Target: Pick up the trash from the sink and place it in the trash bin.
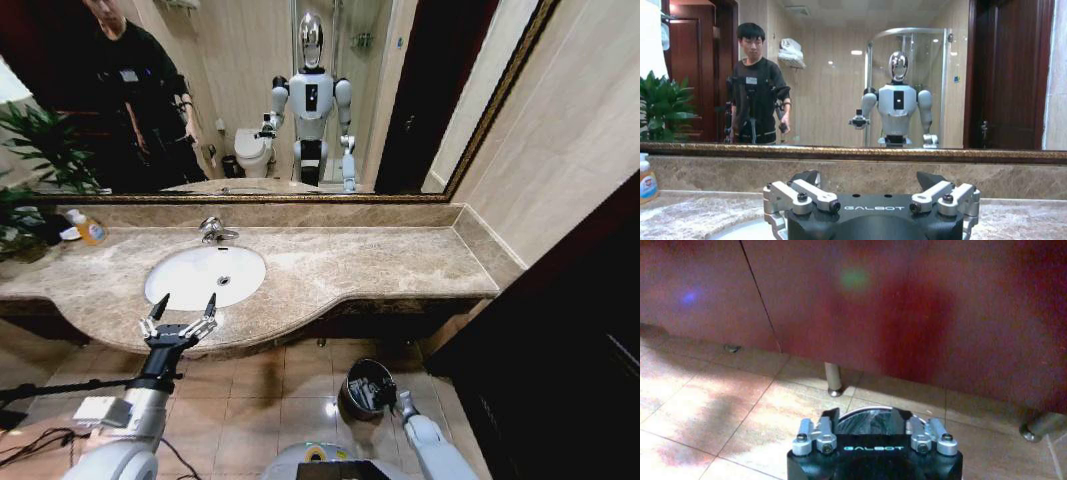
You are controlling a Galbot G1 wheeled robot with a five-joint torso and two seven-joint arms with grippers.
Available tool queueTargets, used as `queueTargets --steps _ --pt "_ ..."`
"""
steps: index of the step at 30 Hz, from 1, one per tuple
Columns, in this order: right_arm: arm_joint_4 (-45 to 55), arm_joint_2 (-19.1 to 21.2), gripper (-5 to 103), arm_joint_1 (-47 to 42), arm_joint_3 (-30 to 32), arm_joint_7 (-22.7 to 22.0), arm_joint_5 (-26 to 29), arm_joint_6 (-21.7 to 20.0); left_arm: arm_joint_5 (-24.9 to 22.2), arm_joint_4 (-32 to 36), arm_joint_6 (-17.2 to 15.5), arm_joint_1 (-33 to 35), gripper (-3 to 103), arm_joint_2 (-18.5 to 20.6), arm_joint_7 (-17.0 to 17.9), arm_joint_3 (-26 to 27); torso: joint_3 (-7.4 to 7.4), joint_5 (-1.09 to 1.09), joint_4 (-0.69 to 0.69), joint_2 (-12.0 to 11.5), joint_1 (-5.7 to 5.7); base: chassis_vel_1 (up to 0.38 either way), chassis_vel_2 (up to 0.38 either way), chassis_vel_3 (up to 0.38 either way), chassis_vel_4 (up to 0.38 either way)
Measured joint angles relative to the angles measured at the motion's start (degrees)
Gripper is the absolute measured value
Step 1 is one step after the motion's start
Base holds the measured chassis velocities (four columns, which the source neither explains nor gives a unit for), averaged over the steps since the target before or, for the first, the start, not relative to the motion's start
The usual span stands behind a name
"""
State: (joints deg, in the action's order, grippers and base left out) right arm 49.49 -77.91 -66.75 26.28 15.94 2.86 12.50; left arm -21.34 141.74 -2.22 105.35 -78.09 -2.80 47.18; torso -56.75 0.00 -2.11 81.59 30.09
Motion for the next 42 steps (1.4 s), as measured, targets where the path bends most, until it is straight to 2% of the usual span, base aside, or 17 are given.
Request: queueTargets --steps 1,2,4,6,7,9,10,13,26,30,34,37,38,41,42 --pt "0.0 -0.05 55 -0.01 0.0 -0.06 -0.02 0.02 0.0 0.0 0.0 0.0 100 0.0 0.0 0.0 0.0 0.0 0.0 0.0 0.0 0.0 0.0 0.0 0.0" --pt "0.04 -0.17 66 -0.07 -0.01 -0.27 -0.05 0.1 0.0 0.0 0.0 0.0 100 0.0 0.0 0.0 0.0 0.0 0.0 0.0 0.0 0.0 0.0 0.0 0.0" --pt "0.05 -0.22 66 -0.1 -0.01 -0.34 -0.06 0.11 0.0 0.0 0.0 0.0 100 0.0 0.0 0.0 0.0 0.0 0.0 0.0 0.0 0.0 0.0 0.0 0.0" --pt "0.1 -0.32 78 -0.16 -0.01 -0.48 -0.06 0.13 0.0 0.0 0.0 0.0 100 0.0 0.0 0.0 0.0 0.0 0.0 0.0 0.0 0.0 0.0 0.0 0.0" --pt "0.1 -0.32 78 -0.16 -0.01 -0.48 -0.06 0.13 0.0 0.0 0.0 0.0 100 0.0 0.0 0.0 0.0 0.0 0.0 0.0 0.0 0.0 0.0 0.0 0.0" --pt "0.16 -0.35 88 -0.23 0.01 -0.55 -0.06 0.15 0.0 0.0 0.0 0.0 100 0.0 0.0 0.0 0.0 0.0 0.0 0.0 0.0 0.0 0.0 0.0 0.0" --pt "0.16 -0.35 88 -0.23 0.01 -0.55 -0.06 0.15 0.0 0.0 0.0 0.0 100 0.0 0.0 0.0 0.0 0.0 0.0 0.0 0.0 0.0 0.0 0.0 0.0" --pt "0.25 -0.36 99 -0.32 0.05 -0.66 -0.03 0.19 0.0 0.0 0.0 0.0 100 0.0 0.0 0.0 0.0 0.0 0.0 0.0 0.0 0.0 0.0 0.0 0.0" --pt "0.52 -0.01 100 -0.94 0.09 -0.92 0.26 0.69 0.0 0.0 0.01 0.0 100 0.0 0.0 0.0 0.0 0.0 0.0 0.0 0.0 0.0 0.0 0.0 0.0" --pt "1.97 0.27 100 -1.67 0.39 -1.48 2.0 0.52 0.0 0.0 0.0 0.0 100 0.0 0.0 0.0 0.0 0.0 0.0 0.0 0.0 0.0 0.0 0.0 0.0" --pt "7.51 1.38 100 -3.95 0.48 -1.77 6.44 -0.49 0.0 0.0 0.0 0.0 100 0.0 0.0 0.0 0.0 0.02 0.0 0.0 0.0 0.0 0.0 0.0 0.0" --pt "18.59 3.56 100 -8.48 0.95 -2.27 12.09 -2.57 0.0 0.0 0.0 0.0 100 0.0 0.0 0.0 0.0 0.01 0.0 0.0 0.0 0.0 0.0 0.0 0.0" --pt "18.59 3.56 100 -8.48 0.95 -2.27 12.09 -2.57 0.0 0.0 0.0 0.0 100 0.0 0.0 0.0 0.0 0.01 0.0 0.0 0.0 0.0 0.0 0.0 0.0" --pt "30.21 5.28 100 -12.85 1.95 -5.83 16.35 -5.12 0.0 0.0 0.0 0.0 100 0.0 0.0 0.0 0.0 0.0 0.01 0.01 -0.01 0.0 0.0 0.0 0.0" --pt "30.21 5.28 100 -12.85 1.95 -5.83 16.35 -5.12 0.0 0.0 0.0 0.0 100 0.0 0.0 0.0 0.0 0.0 0.01 0.01 -0.01 0.0 0.0 0.0 0.0"
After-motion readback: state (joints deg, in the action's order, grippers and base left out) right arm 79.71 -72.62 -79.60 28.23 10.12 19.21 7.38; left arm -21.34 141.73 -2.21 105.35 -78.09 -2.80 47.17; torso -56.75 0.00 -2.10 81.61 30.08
